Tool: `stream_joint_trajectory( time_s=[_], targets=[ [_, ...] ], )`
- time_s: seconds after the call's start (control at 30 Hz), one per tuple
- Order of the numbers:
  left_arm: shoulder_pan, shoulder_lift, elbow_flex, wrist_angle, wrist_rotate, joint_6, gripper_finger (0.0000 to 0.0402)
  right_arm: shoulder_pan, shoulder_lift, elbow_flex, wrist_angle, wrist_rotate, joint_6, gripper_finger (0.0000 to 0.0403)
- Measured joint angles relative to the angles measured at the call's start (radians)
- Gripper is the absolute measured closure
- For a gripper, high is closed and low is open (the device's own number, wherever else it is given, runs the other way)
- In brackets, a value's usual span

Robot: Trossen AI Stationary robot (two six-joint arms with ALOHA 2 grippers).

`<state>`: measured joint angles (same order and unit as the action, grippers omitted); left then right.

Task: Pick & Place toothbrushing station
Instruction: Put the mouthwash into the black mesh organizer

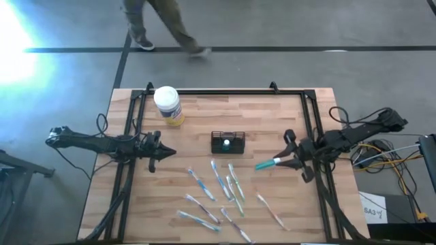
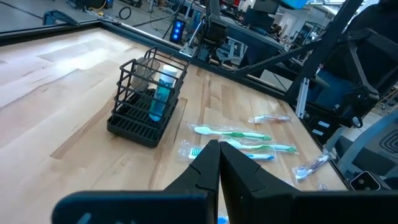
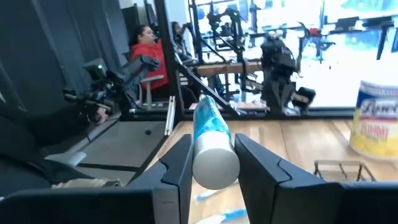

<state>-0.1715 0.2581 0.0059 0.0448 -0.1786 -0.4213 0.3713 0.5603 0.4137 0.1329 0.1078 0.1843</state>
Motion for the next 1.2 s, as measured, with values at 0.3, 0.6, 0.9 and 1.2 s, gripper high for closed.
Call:
stream_joint_trajectory(
  time_s=[0.3, 0.6, 0.9, 1.2],
  targets=[
    [0.0, 0.0, 0.0, 0.013, -0.011, 0.002, 0.0388, -0.043, -0.063, -0.08, 0.026, -0.002, -0.032, 0.0312],
    [0.0, 0.0, 0.0, 0.012, -0.044, 0.063, 0.0388, -0.061, -0.083, -0.132, 0.046, 0.006, -0.083, 0.0312],
    [0.0, 0.0, 0.0, 0.037, -0.116, 0.189, 0.0389, -0.064, -0.097, -0.233, 0.224, 0.079, -0.08, 0.0312],
    [0.0, 0.0, 0.0, 0.053, -0.149, 0.154, 0.0388, -0.064, -0.101, -0.29, 0.318, 0.098, -0.06, 0.0312]
  ],
)
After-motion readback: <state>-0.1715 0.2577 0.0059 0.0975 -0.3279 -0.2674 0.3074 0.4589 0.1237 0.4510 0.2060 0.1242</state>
